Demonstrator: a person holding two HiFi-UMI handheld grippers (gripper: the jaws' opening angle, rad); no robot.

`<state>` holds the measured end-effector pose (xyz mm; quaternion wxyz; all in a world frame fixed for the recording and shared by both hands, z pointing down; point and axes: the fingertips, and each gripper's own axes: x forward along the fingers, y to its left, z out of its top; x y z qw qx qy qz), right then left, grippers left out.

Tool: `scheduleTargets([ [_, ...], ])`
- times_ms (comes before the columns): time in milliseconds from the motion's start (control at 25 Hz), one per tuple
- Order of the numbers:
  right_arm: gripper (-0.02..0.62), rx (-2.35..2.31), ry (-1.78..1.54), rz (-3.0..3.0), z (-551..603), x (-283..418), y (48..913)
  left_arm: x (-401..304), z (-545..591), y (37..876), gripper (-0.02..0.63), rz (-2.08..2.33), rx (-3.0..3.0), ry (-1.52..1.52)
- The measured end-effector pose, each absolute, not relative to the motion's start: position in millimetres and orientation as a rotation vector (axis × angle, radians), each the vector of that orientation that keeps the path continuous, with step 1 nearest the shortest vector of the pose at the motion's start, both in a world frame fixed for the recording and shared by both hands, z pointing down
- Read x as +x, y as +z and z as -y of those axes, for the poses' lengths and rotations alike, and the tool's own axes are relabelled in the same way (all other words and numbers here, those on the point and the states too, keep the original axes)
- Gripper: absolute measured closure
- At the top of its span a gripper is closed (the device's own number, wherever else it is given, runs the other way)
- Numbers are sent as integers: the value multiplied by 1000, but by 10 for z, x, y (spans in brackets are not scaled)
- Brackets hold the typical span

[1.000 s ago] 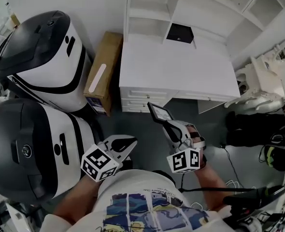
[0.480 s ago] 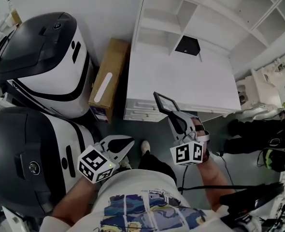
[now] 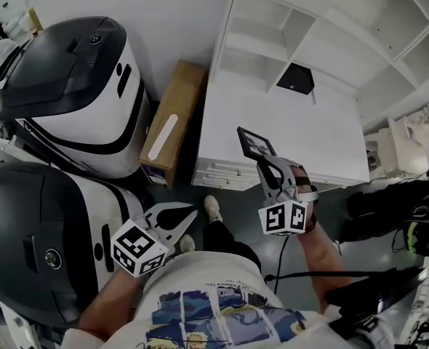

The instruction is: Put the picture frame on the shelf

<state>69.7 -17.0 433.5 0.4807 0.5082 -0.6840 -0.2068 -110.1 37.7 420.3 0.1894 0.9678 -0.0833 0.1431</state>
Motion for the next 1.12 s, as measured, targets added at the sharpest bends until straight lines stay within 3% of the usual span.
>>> scheduleTargets([
  [1120, 514, 1117, -623, 1673, 2340, 1967, 4895, -235, 1046, 4068, 592, 508, 2674, 472],
])
